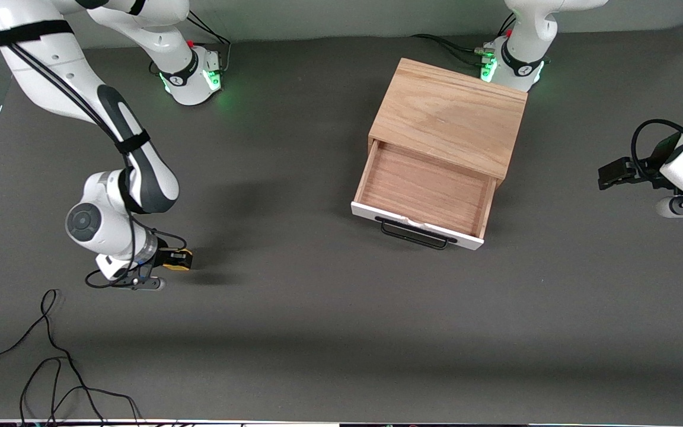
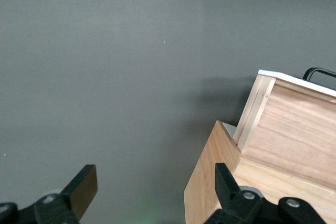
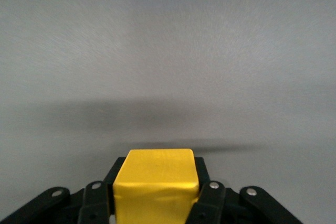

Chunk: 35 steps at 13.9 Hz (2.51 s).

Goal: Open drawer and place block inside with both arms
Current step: 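Close the right gripper on the yellow cube and lift it, then carry the yellow cube with the right gripper over the open drawer, then lower the cube into the drawer and open the right gripper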

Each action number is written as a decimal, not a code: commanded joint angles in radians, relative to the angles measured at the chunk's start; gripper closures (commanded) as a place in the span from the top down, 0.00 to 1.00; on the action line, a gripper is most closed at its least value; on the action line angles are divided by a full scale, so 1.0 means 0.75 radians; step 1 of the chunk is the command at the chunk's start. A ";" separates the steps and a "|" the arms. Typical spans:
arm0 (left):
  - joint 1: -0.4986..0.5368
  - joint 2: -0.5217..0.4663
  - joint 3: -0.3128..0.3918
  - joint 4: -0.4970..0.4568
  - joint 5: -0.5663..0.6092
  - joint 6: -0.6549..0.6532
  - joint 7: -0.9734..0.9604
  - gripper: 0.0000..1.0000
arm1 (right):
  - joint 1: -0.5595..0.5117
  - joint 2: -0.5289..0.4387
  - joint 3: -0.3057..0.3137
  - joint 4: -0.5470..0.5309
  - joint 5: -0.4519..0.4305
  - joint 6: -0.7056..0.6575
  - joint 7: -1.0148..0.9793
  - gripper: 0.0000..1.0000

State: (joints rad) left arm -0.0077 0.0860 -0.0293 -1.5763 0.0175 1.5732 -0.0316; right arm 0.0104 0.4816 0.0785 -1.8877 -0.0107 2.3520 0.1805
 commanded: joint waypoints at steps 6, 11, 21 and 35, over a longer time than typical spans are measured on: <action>-0.004 -0.039 -0.006 -0.003 -0.005 0.042 0.044 1.00 | 0.290 -0.008 0.000 0.592 0.010 -0.661 0.483 0.28; -0.014 -0.039 -0.002 0.005 -0.005 0.038 0.050 1.00 | 0.620 0.033 0.000 0.843 0.031 -0.718 0.980 0.28; -0.012 -0.041 0.002 0.016 0.007 -0.009 0.048 1.00 | 1.068 0.384 0.004 1.157 -0.006 -0.498 1.385 0.33; -0.016 -0.029 0.004 0.030 0.013 -0.026 0.048 1.00 | 1.201 0.554 0.008 1.136 -0.111 -0.369 1.711 0.41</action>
State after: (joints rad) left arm -0.0132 0.0757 -0.0314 -1.5609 0.0173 1.5745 -0.0140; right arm 0.8896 0.8694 0.0914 -1.0711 -0.0702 2.0814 1.4147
